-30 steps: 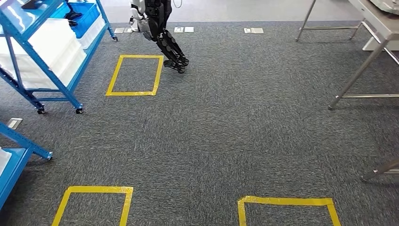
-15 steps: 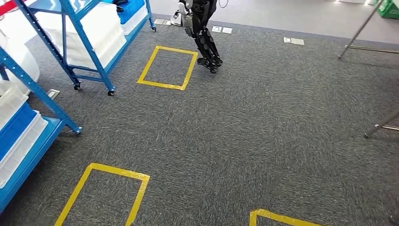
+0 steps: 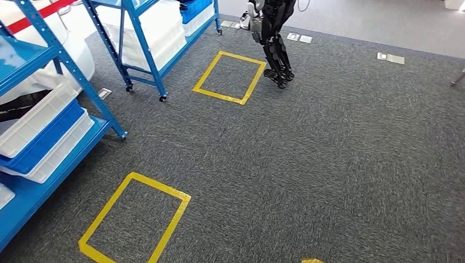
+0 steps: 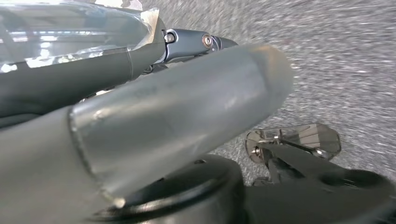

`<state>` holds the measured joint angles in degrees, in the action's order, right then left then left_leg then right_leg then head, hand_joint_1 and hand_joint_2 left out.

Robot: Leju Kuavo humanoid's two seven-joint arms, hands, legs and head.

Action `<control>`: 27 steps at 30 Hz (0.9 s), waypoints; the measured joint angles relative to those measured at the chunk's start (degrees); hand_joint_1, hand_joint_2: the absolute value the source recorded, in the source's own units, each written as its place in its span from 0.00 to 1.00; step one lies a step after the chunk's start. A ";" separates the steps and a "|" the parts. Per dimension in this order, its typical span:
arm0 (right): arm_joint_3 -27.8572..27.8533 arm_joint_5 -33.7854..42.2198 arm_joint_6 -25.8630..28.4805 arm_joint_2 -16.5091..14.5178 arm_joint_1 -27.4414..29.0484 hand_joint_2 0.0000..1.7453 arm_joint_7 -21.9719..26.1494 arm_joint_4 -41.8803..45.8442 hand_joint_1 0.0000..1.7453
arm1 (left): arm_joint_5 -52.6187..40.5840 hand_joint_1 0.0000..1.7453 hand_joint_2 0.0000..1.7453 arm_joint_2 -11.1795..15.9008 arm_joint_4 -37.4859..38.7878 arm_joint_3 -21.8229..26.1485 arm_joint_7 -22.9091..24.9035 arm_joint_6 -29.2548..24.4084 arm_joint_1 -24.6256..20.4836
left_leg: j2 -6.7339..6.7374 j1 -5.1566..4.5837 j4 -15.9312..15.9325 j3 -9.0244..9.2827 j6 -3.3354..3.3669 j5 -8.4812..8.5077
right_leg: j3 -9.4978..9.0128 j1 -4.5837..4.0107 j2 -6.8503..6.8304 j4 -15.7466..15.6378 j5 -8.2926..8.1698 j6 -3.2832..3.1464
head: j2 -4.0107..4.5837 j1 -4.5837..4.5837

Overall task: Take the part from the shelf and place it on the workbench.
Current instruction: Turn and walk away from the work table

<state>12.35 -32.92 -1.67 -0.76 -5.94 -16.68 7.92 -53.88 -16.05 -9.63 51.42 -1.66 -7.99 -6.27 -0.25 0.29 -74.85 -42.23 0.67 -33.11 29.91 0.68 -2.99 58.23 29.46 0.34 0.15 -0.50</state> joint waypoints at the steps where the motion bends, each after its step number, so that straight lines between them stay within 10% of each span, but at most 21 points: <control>1: 0.00 0.00 -0.03 0.03 -0.01 0.00 0.00 -0.01 0.00 | -0.02 0.00 0.00 0.04 0.01 -0.02 0.04 -0.19 0.17 | 0.15 -0.05 0.76 0.52 0.23 0.85 | -0.06 -0.14 -0.82 0.00 0.09 -0.12 | 0.00 0.01; 6: 0.01 0.00 -0.12 -0.18 -0.36 0.00 0.00 -0.01 0.00 | -0.10 0.00 0.00 0.33 0.01 -0.05 0.06 -1.08 0.29 | 5.53 -1.62 15.67 8.67 2.18 6.22 | -0.66 -0.85 -4.15 -0.03 0.64 -0.26 | 0.00 0.03; 9: 0.03 -0.01 -0.11 -0.37 -0.60 0.00 0.01 0.03 0.00 | -0.10 0.00 0.00 0.48 0.01 -0.07 0.04 -1.48 0.46 | 3.67 -1.70 16.63 8.79 2.46 6.57 | -0.92 -0.95 -5.10 -0.01 1.02 0.29 | 0.00 -0.02; 11: 0.05 -0.04 -0.11 -0.42 -0.61 0.00 0.07 0.07 0.00 | -0.04 0.00 0.00 0.48 0.01 -0.04 0.03 -1.95 0.46 | 1.96 -1.11 17.58 9.24 2.89 7.31 | 0.23 -0.85 -1.77 2.92 2.69 0.46 | 0.00 0.09; 13: 0.10 -0.22 -0.20 -0.39 -0.45 0.00 0.14 0.04 0.00 | 0.22 0.00 0.50 0.39 0.01 -0.03 -0.07 -2.46 0.31 | 0.15 -0.75 17.89 9.32 3.18 7.68 | 3.66 -0.44 1.89 10.12 5.79 0.29 | 0.00 0.25; 15: 0.19 -0.50 -0.35 -0.32 -0.24 0.00 0.16 -0.02 0.00 | 0.61 0.00 1.00 0.31 0.01 -0.02 -0.20 -2.86 0.43 | -1.89 -0.67 17.86 9.30 3.15 7.73 | 6.74 -0.09 2.71 15.95 7.38 0.71 | 0.00 0.33; 20: 0.46 -0.97 -0.68 -0.13 -0.27 0.00 0.67 -0.10 0.00 | 1.51 0.00 1.00 0.13 0.01 0.07 -0.69 -3.32 0.82 | -6.33 -0.22 16.82 9.11 1.94 7.40 | 1.91 1.11 5.47 2.72 0.37 3.37 | 0.00 0.54; 24: 0.75 -1.36 -0.87 -0.04 -0.70 0.00 1.28 -0.14 0.00 | 2.16 0.00 1.00 0.30 0.01 0.31 -1.38 -3.15 1.17 | -7.80 -0.03 16.35 8.26 0.69 7.28 | 0.72 0.93 4.98 0.43 -0.74 1.72 | 0.00 0.42; 26: 0.86 -1.44 -0.87 0.04 -0.74 0.00 1.54 -0.14 0.00 | 2.28 0.00 1.00 0.50 0.01 0.39 -1.49 -2.84 1.23 | -5.20 0.02 14.05 7.10 0.19 5.78 | 0.67 1.03 3.79 0.31 -0.91 0.96 | 0.00 0.11; 27: 0.94 -1.45 -0.87 0.08 -0.71 0.00 1.68 -0.14 0.00 | 2.29 0.00 0.75 0.58 0.01 0.40 -1.51 -2.75 1.19 | -3.24 0.01 11.21 5.75 -0.06 4.14 | 0.66 1.01 3.06 0.25 -0.90 0.62 | 0.00 -0.04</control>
<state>13.29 -34.37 -2.54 -0.68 -6.65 -15.00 7.78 -51.59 -15.47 -9.62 51.82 -3.17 -10.74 -5.08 -3.49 0.31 -63.64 -36.48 0.61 -28.97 30.58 1.69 0.07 58.49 28.56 0.97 0.15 -0.54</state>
